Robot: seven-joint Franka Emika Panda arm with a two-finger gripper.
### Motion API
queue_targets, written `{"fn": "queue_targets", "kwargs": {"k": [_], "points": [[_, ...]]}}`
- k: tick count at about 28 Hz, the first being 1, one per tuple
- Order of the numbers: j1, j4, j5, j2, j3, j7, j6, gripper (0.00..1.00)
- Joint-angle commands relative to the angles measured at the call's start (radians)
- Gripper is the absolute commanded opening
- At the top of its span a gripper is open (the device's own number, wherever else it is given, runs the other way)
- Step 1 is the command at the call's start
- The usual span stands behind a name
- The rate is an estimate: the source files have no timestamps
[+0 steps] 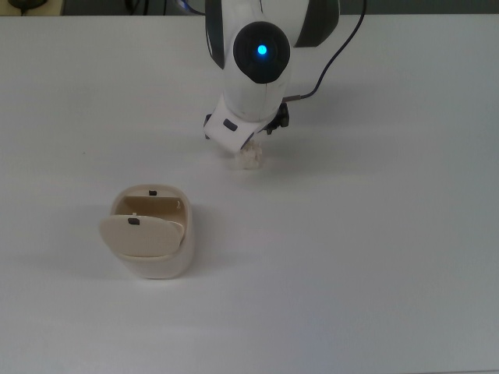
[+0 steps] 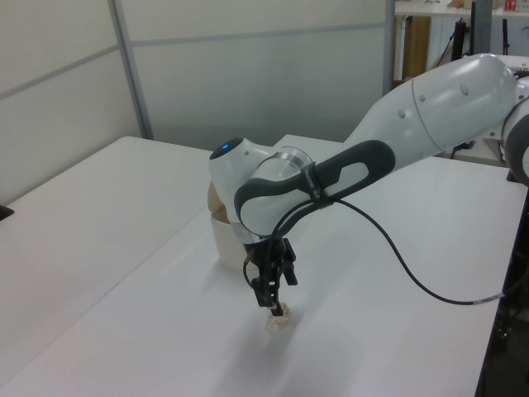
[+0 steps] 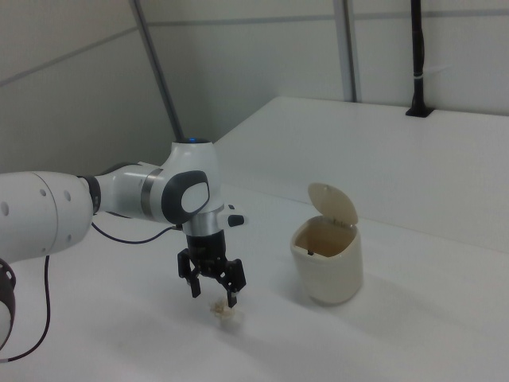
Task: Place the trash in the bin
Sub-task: 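Close the gripper on the paper ball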
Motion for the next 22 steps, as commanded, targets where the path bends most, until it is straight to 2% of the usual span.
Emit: {"fn": "queue_targets", "kwargs": {"k": [1,5,8,9,12,15,22], "points": [[0.028,-0.014,-0.047,0.025,-0.01,0.044,0.043,1.0],[0.038,-0.014,-0.064,0.05,-0.01,0.048,0.054,0.98],[0.039,-0.014,-0.07,0.056,-0.01,0.056,0.062,0.78],[0.039,-0.014,-0.071,0.056,-0.01,0.062,0.071,0.64],[0.039,-0.014,-0.071,0.056,-0.01,0.062,0.076,0.45],[0.037,-0.009,-0.073,0.053,-0.011,0.062,0.074,0.36],[0.035,0.03,-0.073,0.039,-0.018,0.064,0.065,0.23]]}}
